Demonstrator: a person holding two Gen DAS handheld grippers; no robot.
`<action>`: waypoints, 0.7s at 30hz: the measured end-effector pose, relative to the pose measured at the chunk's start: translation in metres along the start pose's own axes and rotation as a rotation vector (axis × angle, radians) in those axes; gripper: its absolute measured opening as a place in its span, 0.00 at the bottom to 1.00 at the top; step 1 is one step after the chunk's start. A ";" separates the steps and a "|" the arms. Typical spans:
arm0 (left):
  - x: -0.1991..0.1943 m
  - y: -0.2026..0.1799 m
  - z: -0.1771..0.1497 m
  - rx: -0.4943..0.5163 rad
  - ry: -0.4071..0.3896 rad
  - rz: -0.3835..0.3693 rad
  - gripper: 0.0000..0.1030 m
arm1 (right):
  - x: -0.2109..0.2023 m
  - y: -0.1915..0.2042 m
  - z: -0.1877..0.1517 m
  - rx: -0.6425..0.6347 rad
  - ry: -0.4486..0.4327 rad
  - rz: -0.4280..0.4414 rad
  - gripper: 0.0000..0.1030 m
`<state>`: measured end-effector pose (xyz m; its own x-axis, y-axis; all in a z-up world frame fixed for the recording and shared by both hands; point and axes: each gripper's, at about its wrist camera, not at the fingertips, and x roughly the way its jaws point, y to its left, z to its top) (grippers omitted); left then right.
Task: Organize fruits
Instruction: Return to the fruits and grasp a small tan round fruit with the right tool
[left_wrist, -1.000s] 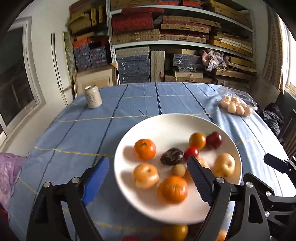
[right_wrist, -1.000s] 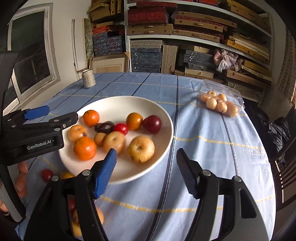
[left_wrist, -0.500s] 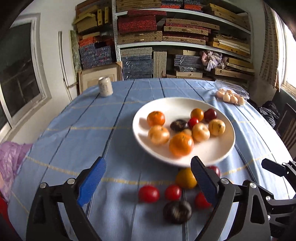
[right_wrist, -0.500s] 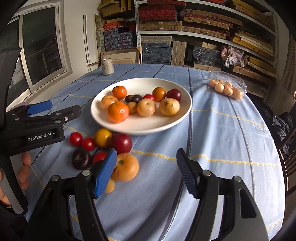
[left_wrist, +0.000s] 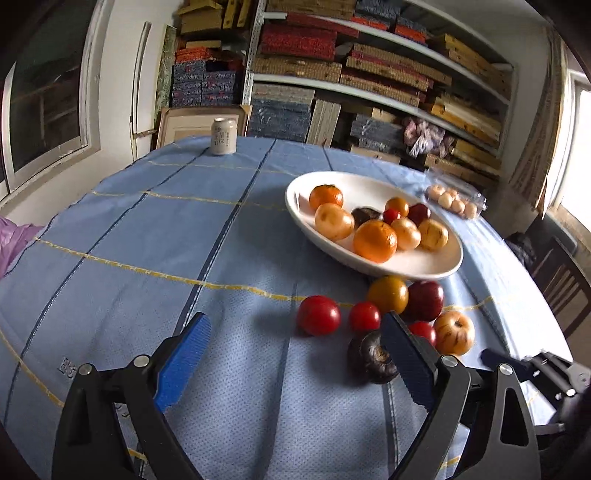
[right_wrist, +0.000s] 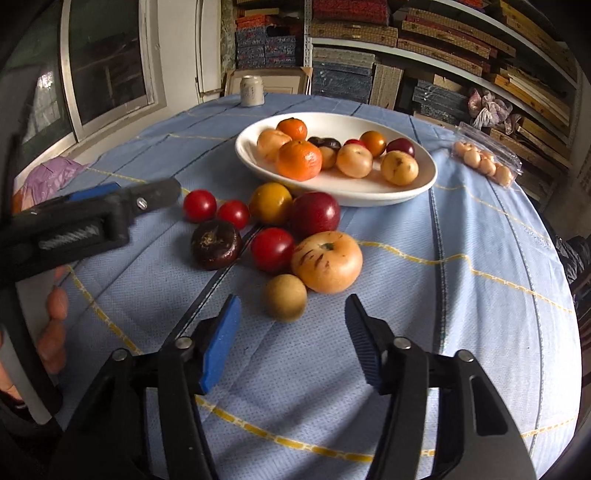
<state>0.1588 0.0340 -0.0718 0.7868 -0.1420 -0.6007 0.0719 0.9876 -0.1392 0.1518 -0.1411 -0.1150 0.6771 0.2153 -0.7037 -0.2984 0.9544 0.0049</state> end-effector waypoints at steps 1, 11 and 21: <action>-0.001 -0.001 0.000 0.004 -0.002 -0.001 0.91 | 0.003 0.000 0.001 0.008 0.006 0.004 0.52; 0.000 -0.006 -0.001 0.019 0.003 -0.005 0.91 | 0.023 -0.008 0.008 0.097 0.057 0.046 0.38; 0.009 -0.019 -0.003 0.086 0.043 -0.034 0.91 | -0.009 -0.025 -0.007 0.113 -0.025 -0.005 0.24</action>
<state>0.1621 0.0141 -0.0770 0.7557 -0.1765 -0.6306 0.1519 0.9840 -0.0934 0.1488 -0.1687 -0.1141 0.6952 0.2141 -0.6862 -0.2180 0.9724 0.0825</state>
